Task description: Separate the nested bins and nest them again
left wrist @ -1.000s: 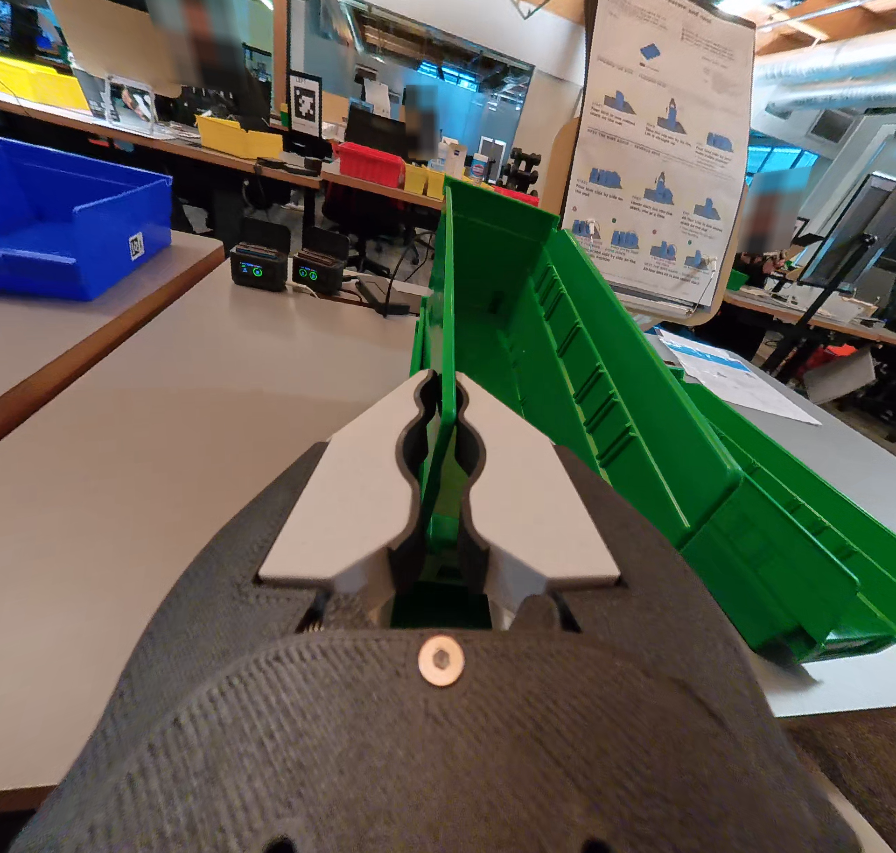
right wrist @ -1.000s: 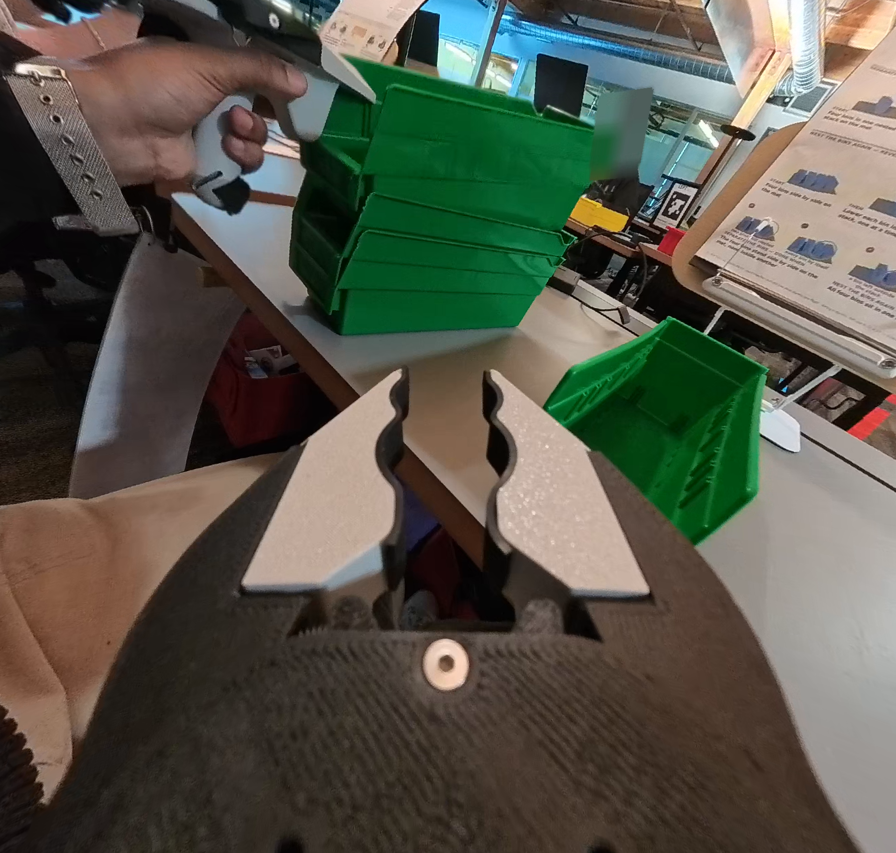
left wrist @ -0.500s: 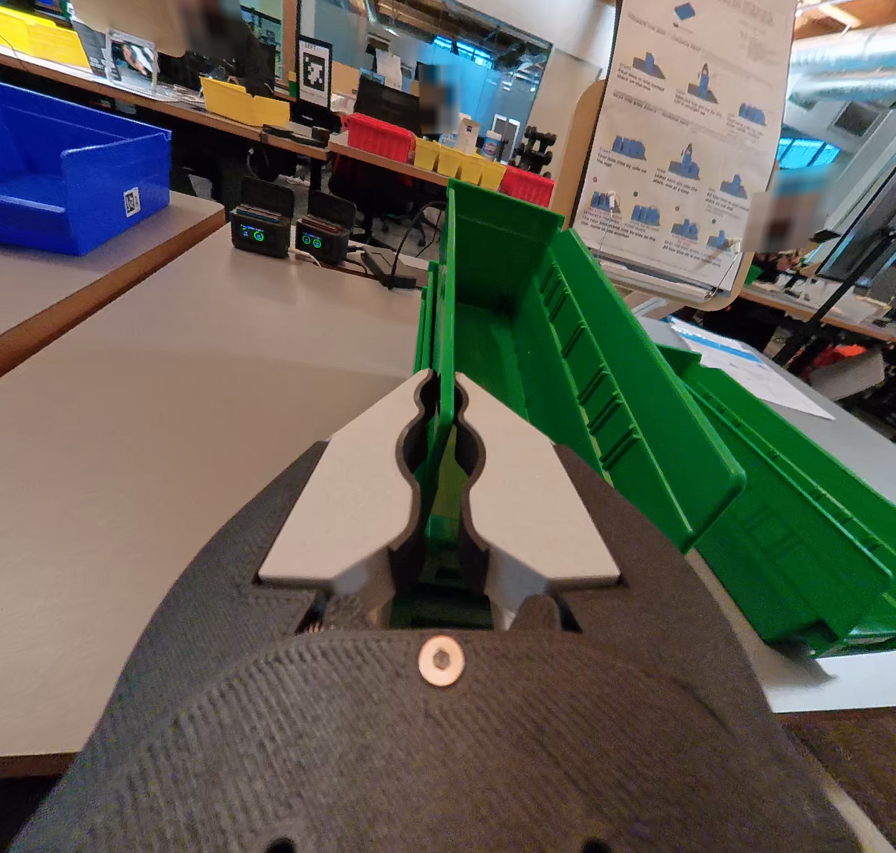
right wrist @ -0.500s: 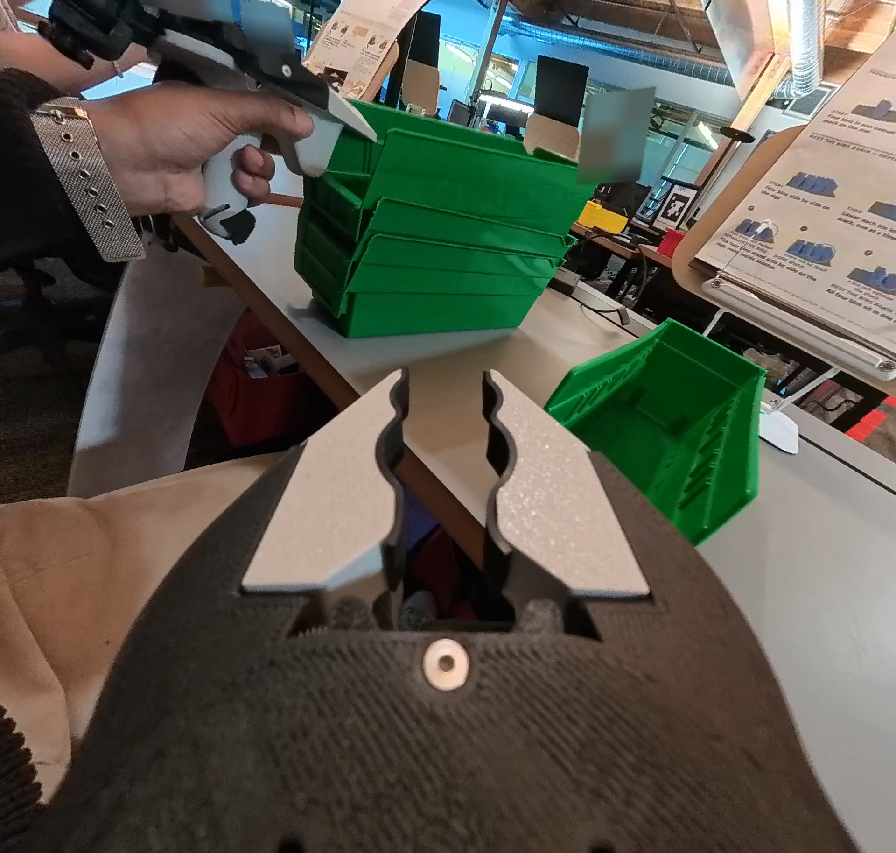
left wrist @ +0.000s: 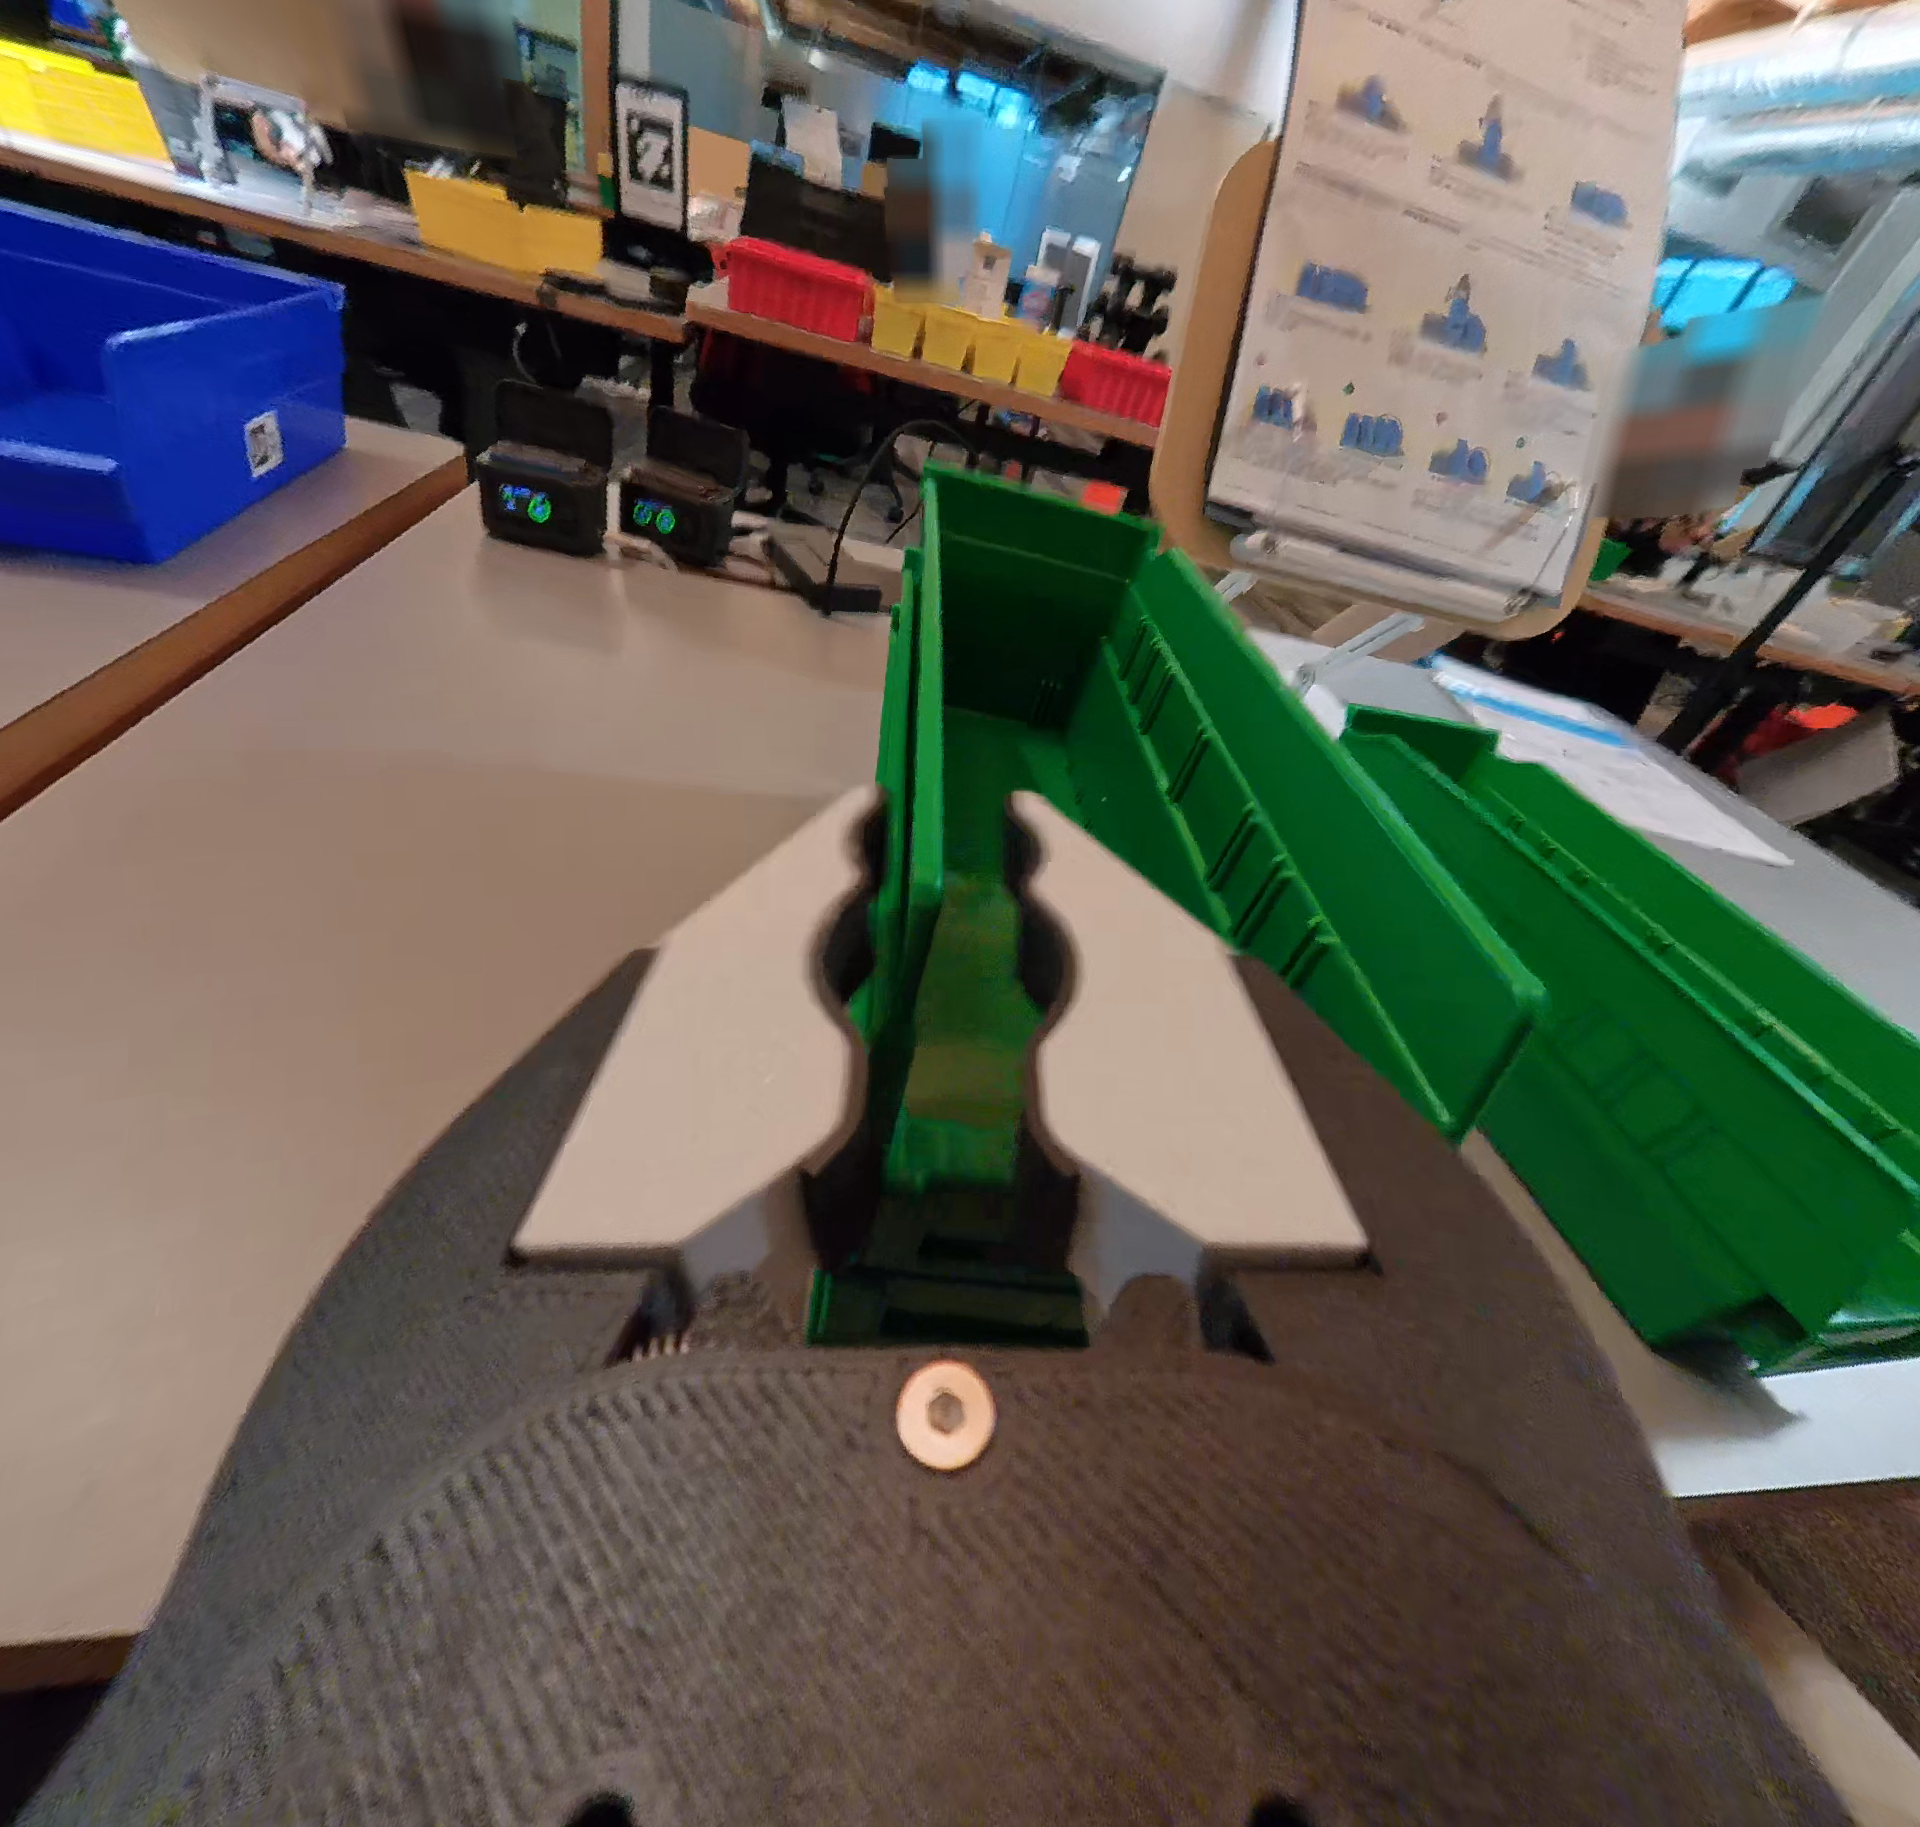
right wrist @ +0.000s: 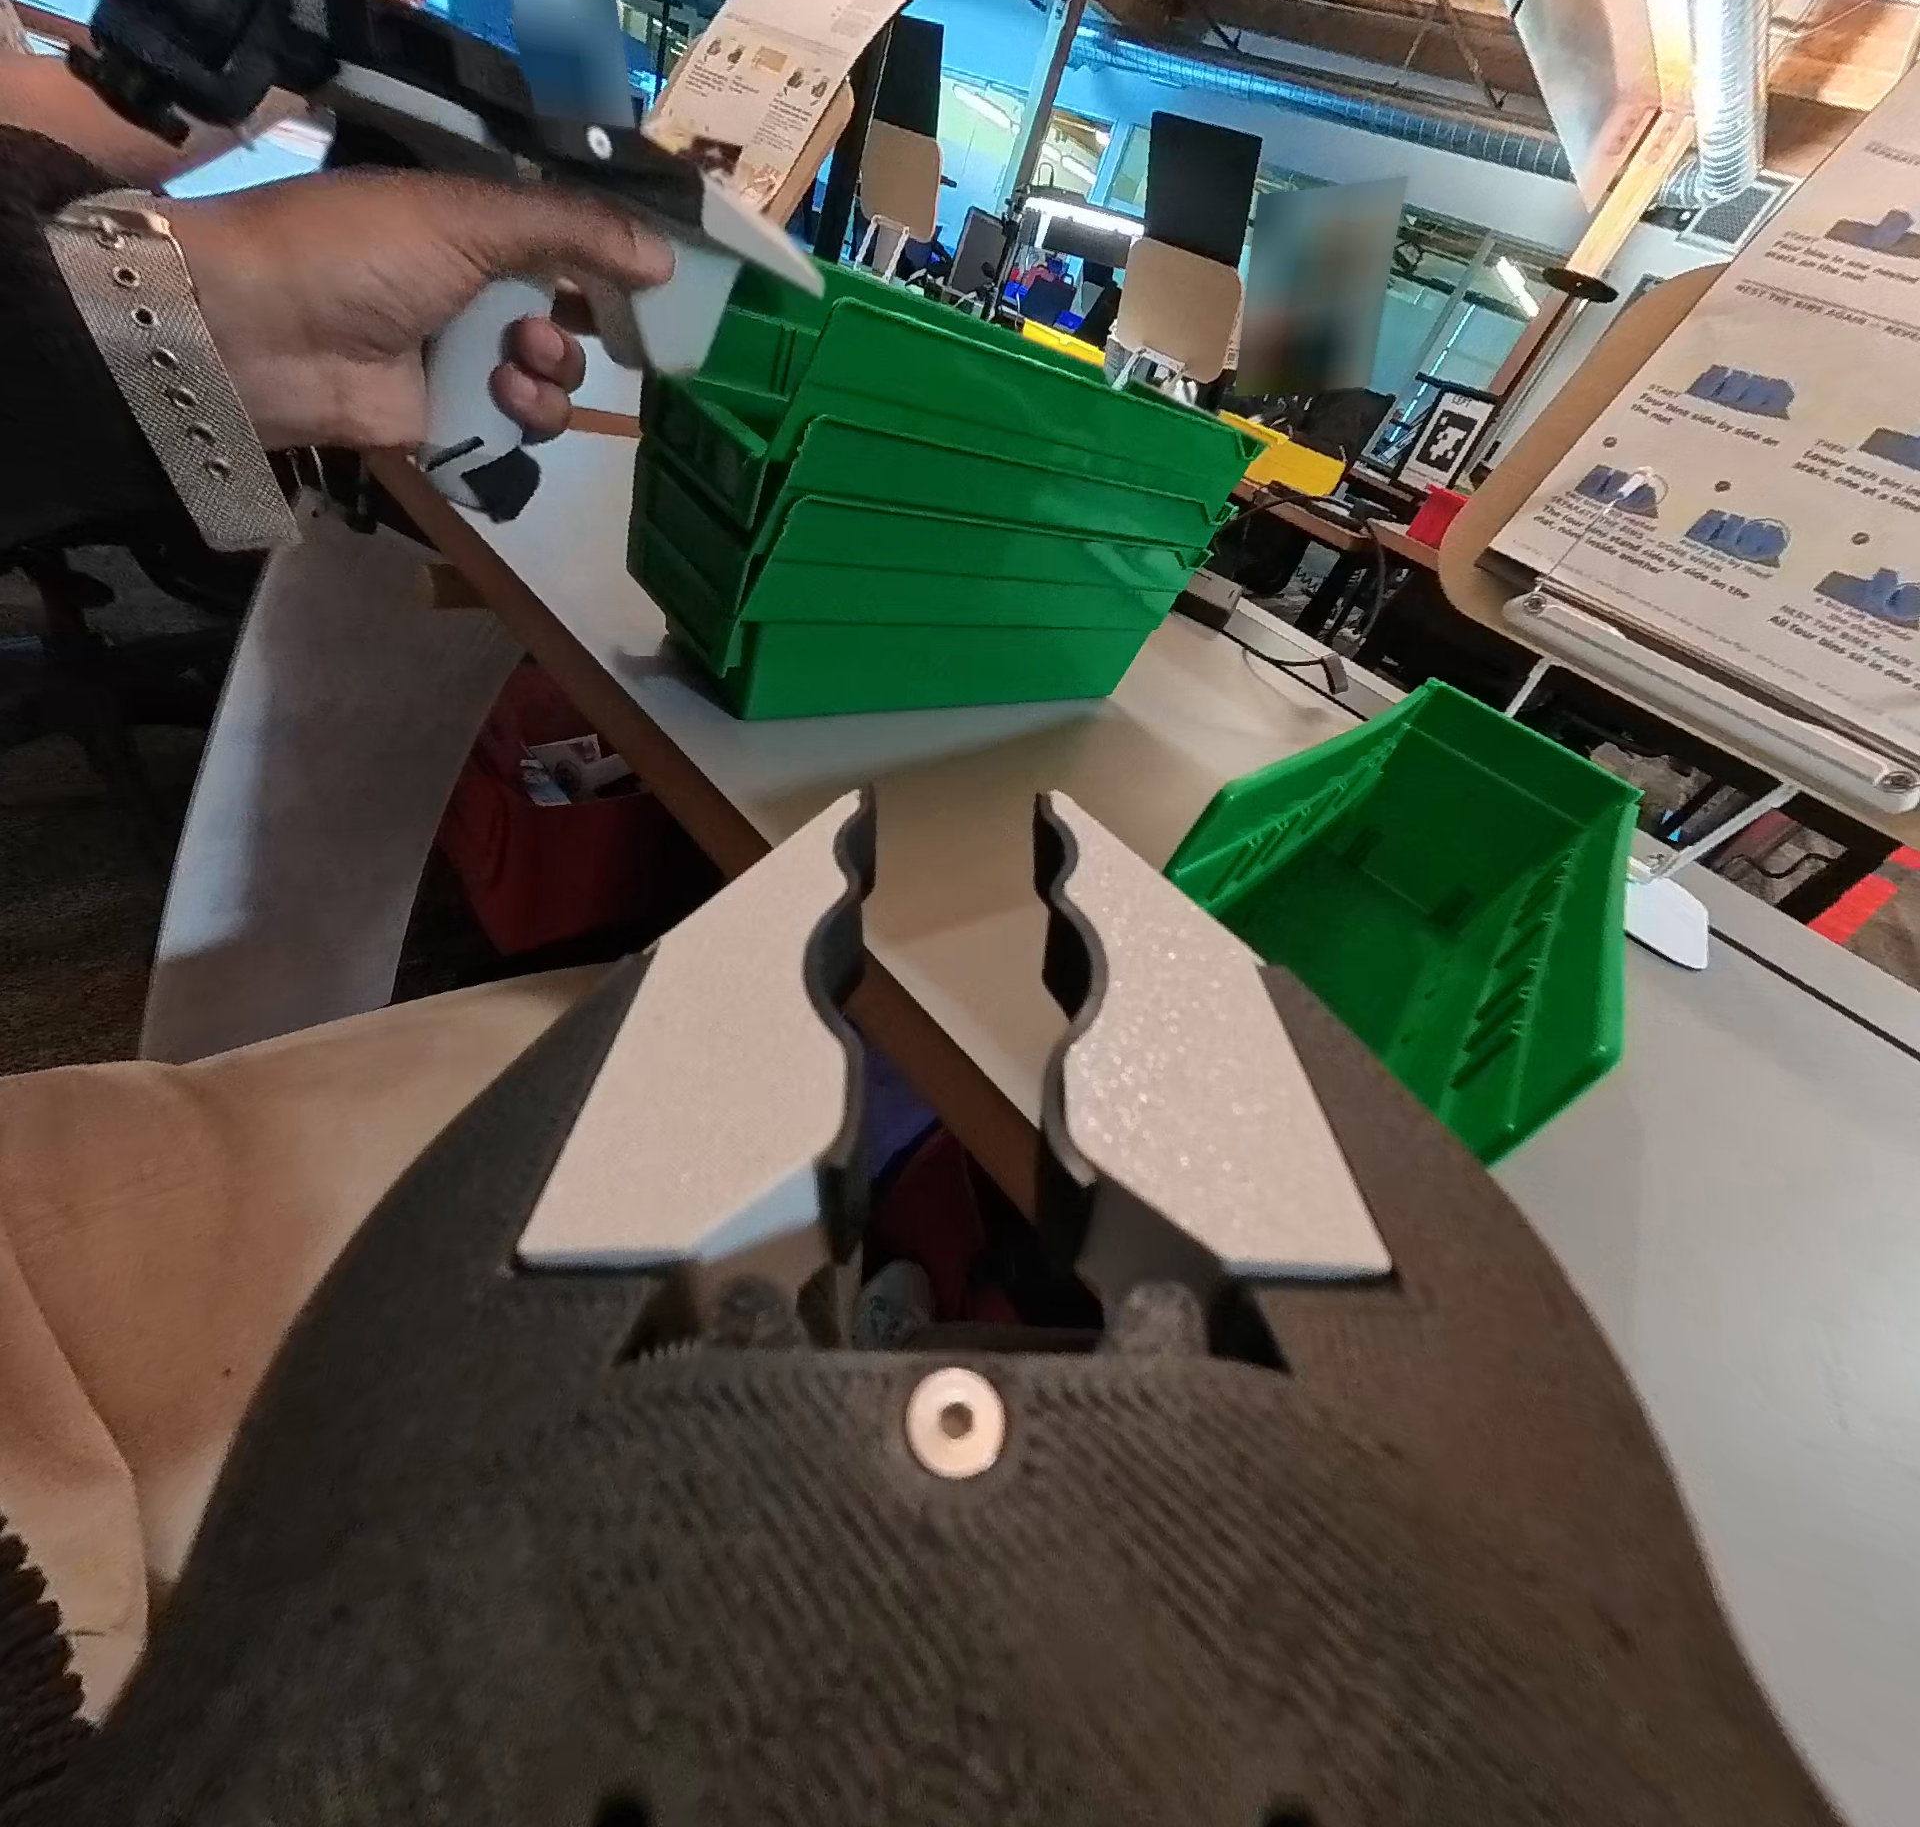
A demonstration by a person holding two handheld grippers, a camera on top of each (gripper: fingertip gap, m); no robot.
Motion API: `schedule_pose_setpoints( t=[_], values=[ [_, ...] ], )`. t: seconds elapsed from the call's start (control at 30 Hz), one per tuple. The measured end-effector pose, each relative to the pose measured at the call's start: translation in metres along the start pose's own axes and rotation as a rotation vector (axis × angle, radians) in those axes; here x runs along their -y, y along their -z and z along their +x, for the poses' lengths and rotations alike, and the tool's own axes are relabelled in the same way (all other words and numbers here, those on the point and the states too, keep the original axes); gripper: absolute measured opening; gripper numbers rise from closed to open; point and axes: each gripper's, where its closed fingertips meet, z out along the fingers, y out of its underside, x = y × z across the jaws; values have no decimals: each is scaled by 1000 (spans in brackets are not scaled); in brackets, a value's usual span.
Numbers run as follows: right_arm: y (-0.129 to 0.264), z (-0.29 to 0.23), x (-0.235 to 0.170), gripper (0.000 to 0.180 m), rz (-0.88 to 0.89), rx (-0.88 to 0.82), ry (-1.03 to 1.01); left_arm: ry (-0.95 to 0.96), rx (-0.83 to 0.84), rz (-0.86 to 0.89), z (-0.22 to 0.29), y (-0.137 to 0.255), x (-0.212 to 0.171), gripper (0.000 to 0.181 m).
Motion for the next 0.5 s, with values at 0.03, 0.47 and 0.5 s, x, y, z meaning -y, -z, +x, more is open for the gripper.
schedule_pose_setpoints(
  t=[0.03,0.47,0.5],
  values=[
    [0,1,0,29,0,-4,1,7,-5,32,1,3,7,38],
    [28,139,-26,33,16,-434,-314,-3,-521,2,194,50,2,33],
    [25,141,-33,34,-11,-434,-325,-8,-572,-88,212,48,-30,37]
  ],
)
